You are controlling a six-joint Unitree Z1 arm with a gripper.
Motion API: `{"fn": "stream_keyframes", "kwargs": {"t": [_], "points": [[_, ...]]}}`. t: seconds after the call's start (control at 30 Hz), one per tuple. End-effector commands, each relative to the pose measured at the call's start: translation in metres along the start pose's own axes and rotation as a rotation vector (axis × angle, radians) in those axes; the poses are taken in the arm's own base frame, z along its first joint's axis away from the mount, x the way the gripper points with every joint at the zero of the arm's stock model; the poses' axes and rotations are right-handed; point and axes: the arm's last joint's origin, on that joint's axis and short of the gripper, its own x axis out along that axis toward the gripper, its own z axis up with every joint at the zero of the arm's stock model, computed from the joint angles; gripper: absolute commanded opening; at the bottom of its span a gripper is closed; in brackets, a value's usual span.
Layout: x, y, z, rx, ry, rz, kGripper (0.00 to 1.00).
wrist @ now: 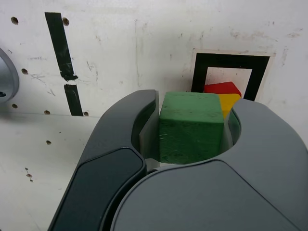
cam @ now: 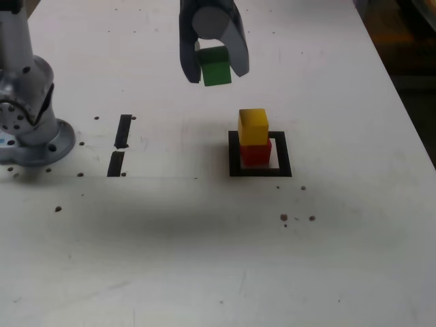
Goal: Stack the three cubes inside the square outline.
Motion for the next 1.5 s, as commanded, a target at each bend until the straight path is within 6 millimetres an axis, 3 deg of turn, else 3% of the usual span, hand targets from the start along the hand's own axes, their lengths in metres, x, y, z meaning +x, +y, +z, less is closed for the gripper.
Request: {"fn": "stream_keyframes", "kwargs": {"t": [0.0, 0.6, 1.1, 1.47], "points": [[0.0, -0.002, 0.004, 0.005, -0.007, -0.003, 0.11], [0.011, -0.018, 0.038, 0.037, -0.013, -0.02, 0.11], [0.022, -0.03, 0.048, 0.052, -0.001, -0.022, 0.12], [0.029, -0.033, 0.054, 0.052, 0.004, -0.02, 0.2]]}}
